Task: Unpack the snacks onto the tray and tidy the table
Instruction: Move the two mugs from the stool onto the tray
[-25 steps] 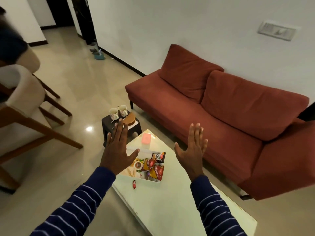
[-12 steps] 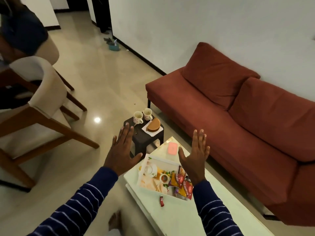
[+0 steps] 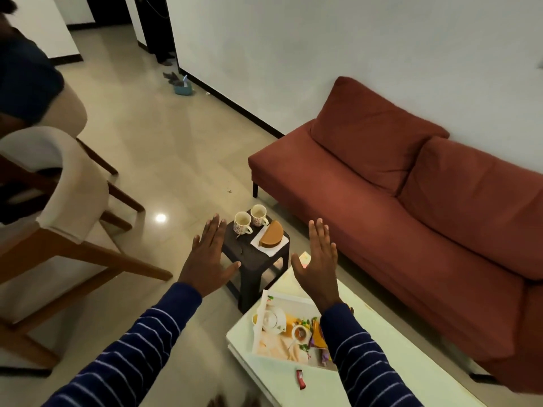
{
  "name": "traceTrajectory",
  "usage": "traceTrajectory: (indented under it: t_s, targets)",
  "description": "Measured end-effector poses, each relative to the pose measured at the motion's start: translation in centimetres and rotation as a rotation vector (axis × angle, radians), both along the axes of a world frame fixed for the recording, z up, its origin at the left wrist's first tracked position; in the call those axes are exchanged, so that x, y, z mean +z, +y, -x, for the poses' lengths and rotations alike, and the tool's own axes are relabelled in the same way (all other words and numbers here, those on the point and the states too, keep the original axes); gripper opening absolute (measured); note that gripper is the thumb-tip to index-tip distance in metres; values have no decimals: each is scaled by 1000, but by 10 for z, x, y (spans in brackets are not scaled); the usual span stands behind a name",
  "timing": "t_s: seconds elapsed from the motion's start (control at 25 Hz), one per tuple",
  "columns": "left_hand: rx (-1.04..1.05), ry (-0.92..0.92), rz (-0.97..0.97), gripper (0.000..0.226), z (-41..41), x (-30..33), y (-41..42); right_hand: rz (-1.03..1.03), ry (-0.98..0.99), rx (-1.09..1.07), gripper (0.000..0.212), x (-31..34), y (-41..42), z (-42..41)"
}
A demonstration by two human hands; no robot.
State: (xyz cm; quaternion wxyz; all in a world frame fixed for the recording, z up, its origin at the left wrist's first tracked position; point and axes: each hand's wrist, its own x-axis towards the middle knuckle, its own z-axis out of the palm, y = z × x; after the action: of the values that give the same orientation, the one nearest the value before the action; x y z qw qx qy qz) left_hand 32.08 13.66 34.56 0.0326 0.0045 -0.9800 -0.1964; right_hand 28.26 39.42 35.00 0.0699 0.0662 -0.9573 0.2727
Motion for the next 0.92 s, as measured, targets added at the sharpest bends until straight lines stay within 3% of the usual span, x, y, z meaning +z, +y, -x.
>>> traceTrajectory:
  t_s: [0.2, 0.4, 0.64, 0.92]
  targets:
    - [-1, 1, -21, 102, 47, -21, -16, 96, -59, 29, 75, -22, -12, 53]
    - [5, -150, -76, 92, 110, -56, -53, 159, -252, 51, 62, -65, -47, 105]
    - [-87, -377, -188, 90, 236, -141, -99, 170, -541, 16, 43, -152, -96, 194]
    - [-188, -657, -292, 96, 385, -272, -118, 224, -806, -149, 40, -269, -165, 279]
